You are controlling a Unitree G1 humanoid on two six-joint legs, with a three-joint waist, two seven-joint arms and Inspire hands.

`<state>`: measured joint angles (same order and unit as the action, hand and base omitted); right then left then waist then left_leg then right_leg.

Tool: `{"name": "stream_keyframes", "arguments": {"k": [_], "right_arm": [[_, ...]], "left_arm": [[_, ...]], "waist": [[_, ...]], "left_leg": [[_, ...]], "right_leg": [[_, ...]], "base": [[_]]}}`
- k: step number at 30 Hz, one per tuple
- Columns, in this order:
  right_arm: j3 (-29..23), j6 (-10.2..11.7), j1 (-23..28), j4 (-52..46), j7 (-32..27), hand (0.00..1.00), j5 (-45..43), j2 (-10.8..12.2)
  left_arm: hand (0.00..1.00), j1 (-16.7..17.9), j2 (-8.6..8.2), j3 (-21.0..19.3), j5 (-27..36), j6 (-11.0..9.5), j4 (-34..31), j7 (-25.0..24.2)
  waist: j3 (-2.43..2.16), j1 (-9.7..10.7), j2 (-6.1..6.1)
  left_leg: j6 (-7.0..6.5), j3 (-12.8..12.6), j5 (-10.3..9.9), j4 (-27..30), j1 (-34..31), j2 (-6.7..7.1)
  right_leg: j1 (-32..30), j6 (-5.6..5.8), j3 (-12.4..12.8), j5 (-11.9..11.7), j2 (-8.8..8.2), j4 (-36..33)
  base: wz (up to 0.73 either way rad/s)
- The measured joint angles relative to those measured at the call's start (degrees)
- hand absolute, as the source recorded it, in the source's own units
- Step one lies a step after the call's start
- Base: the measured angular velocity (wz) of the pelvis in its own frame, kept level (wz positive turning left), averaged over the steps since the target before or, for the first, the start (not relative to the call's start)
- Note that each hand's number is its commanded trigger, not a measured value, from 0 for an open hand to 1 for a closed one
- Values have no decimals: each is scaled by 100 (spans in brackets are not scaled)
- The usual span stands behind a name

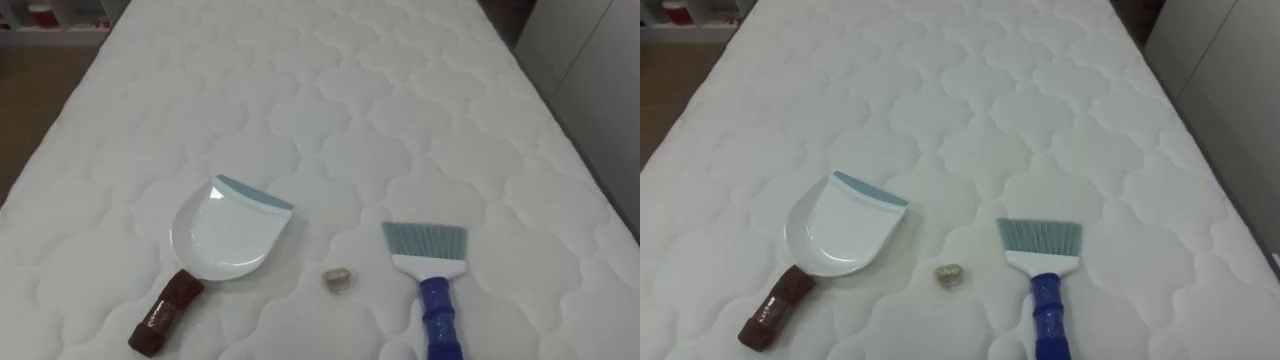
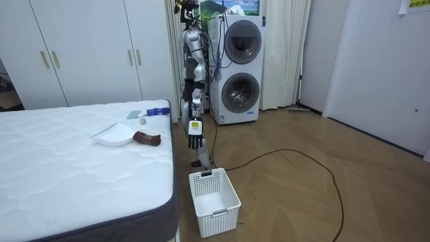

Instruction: Clean bed

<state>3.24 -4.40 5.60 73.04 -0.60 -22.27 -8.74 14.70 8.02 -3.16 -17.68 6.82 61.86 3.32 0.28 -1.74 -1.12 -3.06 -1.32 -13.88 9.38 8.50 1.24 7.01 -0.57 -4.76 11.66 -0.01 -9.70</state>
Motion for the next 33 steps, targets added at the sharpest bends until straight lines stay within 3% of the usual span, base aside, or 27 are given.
{"name": "stream_keyframes", "arguments": {"k": [16,24,27,31,33], "right_arm": [[-9,12,-16,1,8,0,3,-22],[-10,192,-29,34,-57,0,146,-48],[-8,262,-60,87,-151,0,145,-55],[7,332,-103,67,-244,0,114,-81],[20,402,-107,59,-252,0,129,-91]], "left_arm": [[0,-10,34,-13,-126,-89,4,13],[0,-85,30,-136,-329,-129,-161,444],[0,-101,34,-159,-329,-309,-447,821],[0,-122,49,-174,-317,-378,-983,1183],[0,-129,76,-171,-316,-575,-1330,1396]], "waist": [[2,-15,15],[0,-10,17],[-2,-13,15],[-2,-13,28],[4,-14,12]], "left_leg": [[0,-9,0,-3,6,-2],[1,-22,0,-6,-12,-13],[1,-22,0,-4,-16,-14],[1,-41,0,-4,-40,-18],[2,-32,1,-4,-50,-18]], "right_leg": [[-4,-1,-11,-1,1,-10],[-27,-5,-1,-3,13,-17],[-34,-5,-2,-3,13,-19],[-58,-8,1,-7,13,-24],[-54,-9,-8,-9,15,-21]], "base": [[0],[0],[0],[0],[0]]}}
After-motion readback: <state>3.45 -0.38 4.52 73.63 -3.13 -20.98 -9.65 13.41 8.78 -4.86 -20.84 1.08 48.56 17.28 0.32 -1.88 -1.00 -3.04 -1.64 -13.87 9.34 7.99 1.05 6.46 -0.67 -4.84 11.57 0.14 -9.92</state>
